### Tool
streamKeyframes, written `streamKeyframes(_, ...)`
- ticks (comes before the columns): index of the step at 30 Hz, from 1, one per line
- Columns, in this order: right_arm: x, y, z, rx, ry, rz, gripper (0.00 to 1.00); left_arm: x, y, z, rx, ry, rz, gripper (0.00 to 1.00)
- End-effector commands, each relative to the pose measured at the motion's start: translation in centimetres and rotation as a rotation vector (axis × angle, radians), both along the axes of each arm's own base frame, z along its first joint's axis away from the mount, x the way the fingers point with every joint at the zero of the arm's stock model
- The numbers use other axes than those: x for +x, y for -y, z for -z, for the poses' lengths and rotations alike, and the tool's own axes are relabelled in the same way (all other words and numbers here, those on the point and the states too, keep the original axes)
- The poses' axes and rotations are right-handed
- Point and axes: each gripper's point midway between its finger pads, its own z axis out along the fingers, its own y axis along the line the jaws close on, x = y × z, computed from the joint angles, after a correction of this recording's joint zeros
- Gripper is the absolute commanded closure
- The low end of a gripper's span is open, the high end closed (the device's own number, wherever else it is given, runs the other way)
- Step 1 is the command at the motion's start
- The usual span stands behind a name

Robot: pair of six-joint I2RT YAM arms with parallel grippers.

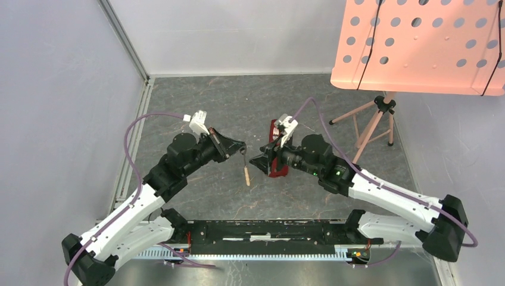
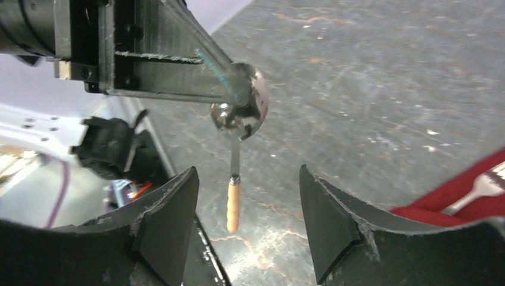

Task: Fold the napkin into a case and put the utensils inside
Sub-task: Pass from the left arm to the right

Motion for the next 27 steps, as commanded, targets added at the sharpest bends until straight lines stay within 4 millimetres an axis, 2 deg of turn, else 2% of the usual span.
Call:
streamKeyframes(1, 3.1, 2.4, -0.4, -0.317, 0.221, 0.369, 0.31, 2.4, -5.3, 1.4, 0.141, -0.113, -0.325, 0.98)
streamKeyframes(5, 1.9, -0.1, -0.7, -0.411, 0.304, 0.452, 0.32, 2.9, -7.1, 1.9, 0.175, -0.215, -0.451, 0.98)
streamKeyframes(8, 1.0, -2.9, -1.1, -0.442, 0.340, 0.448, 0.33, 3.1, -7.6, 1.9, 0.164, -0.267, -0.504, 0.98)
streamKeyframes(13, 1.2, -6.2, 0.1, -0.465, 0.342, 0.423, 0.38, 3.2, -7.6, 1.6, 0.140, -0.289, -0.526, 0.98)
streamKeyframes(21, 1.0, -9.9, 0.6, -0.431, 0.321, 0.359, 0.48, 3.1, -7.6, 1.5, 0.124, -0.296, -0.527, 0.98)
streamKeyframes(27, 1.3, -10.6, 1.5, -0.425, 0.297, 0.363, 0.52, 3.0, -7.4, 1.3, 0.113, -0.300, -0.518, 0.98)
